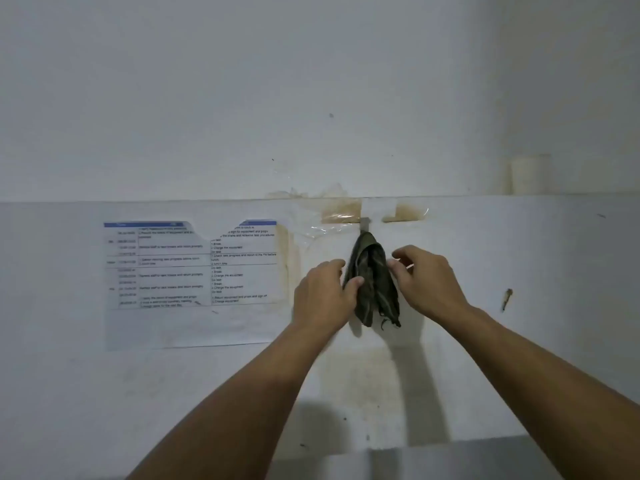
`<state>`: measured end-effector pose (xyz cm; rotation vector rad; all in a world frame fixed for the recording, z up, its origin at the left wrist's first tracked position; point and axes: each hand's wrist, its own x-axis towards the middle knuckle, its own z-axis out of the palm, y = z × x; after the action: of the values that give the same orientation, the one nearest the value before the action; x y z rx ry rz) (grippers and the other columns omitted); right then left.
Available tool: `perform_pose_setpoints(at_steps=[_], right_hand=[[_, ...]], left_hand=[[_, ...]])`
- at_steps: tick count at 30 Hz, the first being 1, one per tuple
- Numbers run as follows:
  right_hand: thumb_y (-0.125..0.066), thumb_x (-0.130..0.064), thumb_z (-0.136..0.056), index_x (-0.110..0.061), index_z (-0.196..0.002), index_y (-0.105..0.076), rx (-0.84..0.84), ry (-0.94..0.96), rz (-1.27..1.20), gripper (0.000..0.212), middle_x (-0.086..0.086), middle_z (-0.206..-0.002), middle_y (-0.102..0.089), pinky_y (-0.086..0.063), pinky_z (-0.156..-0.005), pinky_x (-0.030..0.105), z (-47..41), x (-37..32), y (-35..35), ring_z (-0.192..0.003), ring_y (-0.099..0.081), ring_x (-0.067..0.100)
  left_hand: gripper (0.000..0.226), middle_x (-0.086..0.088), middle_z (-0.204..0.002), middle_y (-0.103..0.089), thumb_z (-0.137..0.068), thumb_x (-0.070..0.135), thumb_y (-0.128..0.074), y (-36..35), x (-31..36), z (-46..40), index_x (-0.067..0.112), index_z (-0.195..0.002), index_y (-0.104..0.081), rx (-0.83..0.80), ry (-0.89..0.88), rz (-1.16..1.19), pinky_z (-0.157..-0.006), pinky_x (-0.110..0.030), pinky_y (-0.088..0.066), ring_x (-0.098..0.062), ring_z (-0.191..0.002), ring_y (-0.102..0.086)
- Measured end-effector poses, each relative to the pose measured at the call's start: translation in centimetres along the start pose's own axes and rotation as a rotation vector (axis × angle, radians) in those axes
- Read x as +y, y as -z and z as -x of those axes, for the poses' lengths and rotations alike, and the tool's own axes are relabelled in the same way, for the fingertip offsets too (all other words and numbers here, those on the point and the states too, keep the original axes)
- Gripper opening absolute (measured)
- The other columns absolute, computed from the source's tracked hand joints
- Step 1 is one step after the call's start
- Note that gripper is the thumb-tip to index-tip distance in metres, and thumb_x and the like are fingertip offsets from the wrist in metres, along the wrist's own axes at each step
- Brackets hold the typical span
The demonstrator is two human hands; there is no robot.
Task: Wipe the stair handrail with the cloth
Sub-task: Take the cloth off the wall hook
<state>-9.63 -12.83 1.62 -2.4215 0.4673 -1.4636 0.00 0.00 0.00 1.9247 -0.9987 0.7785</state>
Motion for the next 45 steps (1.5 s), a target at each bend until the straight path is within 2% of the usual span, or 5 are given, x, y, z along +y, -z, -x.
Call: perform_pose_setpoints(at_steps=[13, 21, 29, 36, 45], right_hand=[[-0.067, -0.016, -0.078, -0.016, -0.073, -0.063, -0.091, -0.083, -0.451, 0.006, 0.002, -0.076, -0.064, -0.045, -0.063, 0.029, -4.3, 1.0, -0.5, -0.075, -0.06, 0.019], [-0.07, -0.012, -0.082, -0.014, -0.083, -0.064, -0.325, 0.071, -0.779, 0.007, -0.002, -0.059, -0.069, -0.048, -0.047, 0.018, -5.1, -1.7, 2.3, -0.052, -0.064, 0.009], [-0.081, -0.02, -0.06, -0.01, -0.095, -0.075, -0.938, 0.181, -0.895, 0.037, 0.012, -0.089, -0.076, -0.057, -0.064, 0.027, -2.9, -9.5, -3.1, -0.076, -0.071, 0.023], [-0.072, -0.012, -0.08, -0.011, -0.08, -0.064, -1.3, 0.318, -0.98, 0.008, 0.008, -0.072, -0.069, -0.05, -0.053, 0.024, 4.8, -22.5, -11.8, -0.062, -0.062, 0.019], [-0.074, -0.014, -0.08, -0.011, -0.089, -0.073, -1.47, 0.535, -1.143, 0.009, 0.009, -0.081, -0.075, -0.054, -0.068, 0.03, 19.6, -43.9, -16.1, -0.074, -0.07, 0.023]], left_hand=[[0.009, -0.006, -0.079, -0.073, -0.075, 0.01, -0.076, 1.1, 0.7, -3.9, 0.01, -0.084, -0.076, -0.029, 0.326, 0.364, -0.071, -0.032, -0.06, -0.02, -0.074, -0.069], [0.012, -0.015, -0.071, -0.068, -0.091, 0.003, -0.056, 9.1, 0.7, -3.9, 0.008, -0.08, -0.055, -0.152, 0.334, 0.518, -0.058, -0.036, -0.059, -0.026, -0.059, -0.07], [0.021, -0.003, -0.072, -0.058, -0.09, 0.009, -0.057, 19.9, -5.0, 2.2, 0.018, -0.07, -0.056, -0.072, 0.472, 0.18, -0.059, -0.027, -0.037, -0.018, -0.068, -0.049], [0.01, -0.008, -0.081, -0.065, -0.094, 0.014, -0.055, 31.8, -10.6, 13.0, 0.01, -0.086, -0.058, -0.027, 0.627, -0.143, -0.061, -0.028, -0.043, -0.02, -0.071, -0.053], [0.016, 0.0, -0.085, -0.064, -0.088, 0.02, -0.065, 49.1, -11.8, 29.9, 0.008, -0.099, -0.065, 0.2, 0.919, -0.443, -0.062, -0.02, -0.047, -0.011, -0.077, -0.06]])
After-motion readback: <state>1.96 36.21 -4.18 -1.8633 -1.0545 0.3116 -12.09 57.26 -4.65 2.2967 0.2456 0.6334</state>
